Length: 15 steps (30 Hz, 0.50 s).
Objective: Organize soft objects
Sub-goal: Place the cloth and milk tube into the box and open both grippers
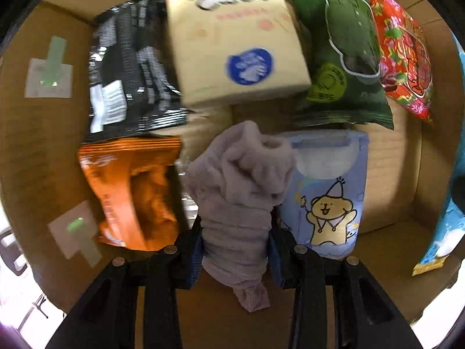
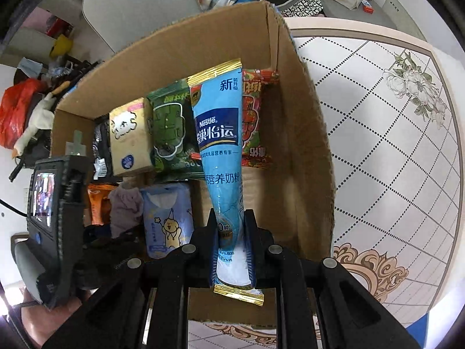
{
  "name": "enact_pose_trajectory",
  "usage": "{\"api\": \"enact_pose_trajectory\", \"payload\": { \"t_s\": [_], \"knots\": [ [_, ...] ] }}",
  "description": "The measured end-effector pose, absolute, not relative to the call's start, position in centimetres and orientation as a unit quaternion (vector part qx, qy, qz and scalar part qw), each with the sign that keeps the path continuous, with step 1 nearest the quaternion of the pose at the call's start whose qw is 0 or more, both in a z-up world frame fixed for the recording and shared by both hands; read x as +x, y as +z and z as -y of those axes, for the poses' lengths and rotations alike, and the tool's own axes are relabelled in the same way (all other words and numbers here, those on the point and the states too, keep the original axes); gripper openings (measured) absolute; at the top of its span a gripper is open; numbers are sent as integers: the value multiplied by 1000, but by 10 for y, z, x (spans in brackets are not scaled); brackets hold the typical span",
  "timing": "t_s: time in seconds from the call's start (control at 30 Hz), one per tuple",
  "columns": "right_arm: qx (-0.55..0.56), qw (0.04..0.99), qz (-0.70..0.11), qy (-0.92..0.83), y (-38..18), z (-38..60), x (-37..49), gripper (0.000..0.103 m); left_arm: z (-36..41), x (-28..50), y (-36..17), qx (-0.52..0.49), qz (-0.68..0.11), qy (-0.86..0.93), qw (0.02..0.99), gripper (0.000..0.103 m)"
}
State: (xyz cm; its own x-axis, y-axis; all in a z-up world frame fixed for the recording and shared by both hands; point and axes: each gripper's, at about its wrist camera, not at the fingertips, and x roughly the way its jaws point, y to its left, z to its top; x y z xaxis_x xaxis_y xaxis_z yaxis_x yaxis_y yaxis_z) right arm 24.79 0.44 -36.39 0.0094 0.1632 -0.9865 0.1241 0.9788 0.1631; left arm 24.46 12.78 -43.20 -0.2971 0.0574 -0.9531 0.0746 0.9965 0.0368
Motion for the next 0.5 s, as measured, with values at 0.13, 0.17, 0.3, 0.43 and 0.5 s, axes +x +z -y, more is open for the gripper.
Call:
{"api": "enact_pose_trajectory", "payload": {
  "t_s": [0.13, 0.17, 0.3, 0.43, 0.5],
  "knots": [
    [106, 697, -709, 11, -372, -4, 249, 17, -133, 242, -435, 15, -805, -10, 593, 36],
    [106, 694, -712, 14, -375, -3, 249, 17, -135, 243, -436, 11, -805, -11, 593, 36],
    [110, 693, -712, 13, -379, 1, 248, 22, -151, 244, -427, -15, -808, -5, 590, 38],
    [113, 693, -711, 21, -375, 2, 247, 43, -164, 242, -406, -63, -798, -10, 599, 50],
    [107, 697, -709, 21, -370, 2, 246, 49, -169, 242, -397, -79, -794, -16, 602, 60]
  ]
}}
